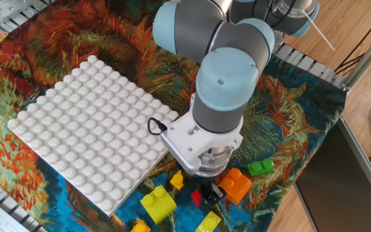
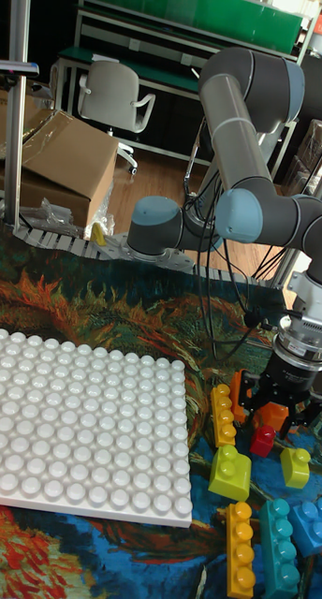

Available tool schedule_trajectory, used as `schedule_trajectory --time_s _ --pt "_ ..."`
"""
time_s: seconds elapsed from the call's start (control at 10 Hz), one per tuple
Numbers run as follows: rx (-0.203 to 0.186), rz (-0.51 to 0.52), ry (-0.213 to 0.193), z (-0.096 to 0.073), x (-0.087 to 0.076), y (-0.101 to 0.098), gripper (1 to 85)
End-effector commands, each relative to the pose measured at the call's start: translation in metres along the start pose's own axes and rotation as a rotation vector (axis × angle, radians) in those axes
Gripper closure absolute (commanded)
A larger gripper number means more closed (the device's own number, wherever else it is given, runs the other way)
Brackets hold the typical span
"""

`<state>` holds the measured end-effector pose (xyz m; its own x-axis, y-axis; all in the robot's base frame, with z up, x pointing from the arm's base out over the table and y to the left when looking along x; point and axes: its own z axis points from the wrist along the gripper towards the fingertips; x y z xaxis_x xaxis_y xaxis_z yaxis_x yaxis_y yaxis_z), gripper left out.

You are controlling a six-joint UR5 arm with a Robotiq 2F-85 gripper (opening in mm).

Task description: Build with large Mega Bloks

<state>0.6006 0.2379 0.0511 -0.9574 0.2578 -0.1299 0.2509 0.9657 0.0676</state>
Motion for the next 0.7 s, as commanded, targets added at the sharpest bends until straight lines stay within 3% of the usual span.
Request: schedule_trajectory --time_s 0.0,0.6 --pt "-0.011 0.047 0.003 0.001 0.004 0.004 29.0" --pt "-0.008 0.100 -0.013 0.010 0.009 0.017 32.3"
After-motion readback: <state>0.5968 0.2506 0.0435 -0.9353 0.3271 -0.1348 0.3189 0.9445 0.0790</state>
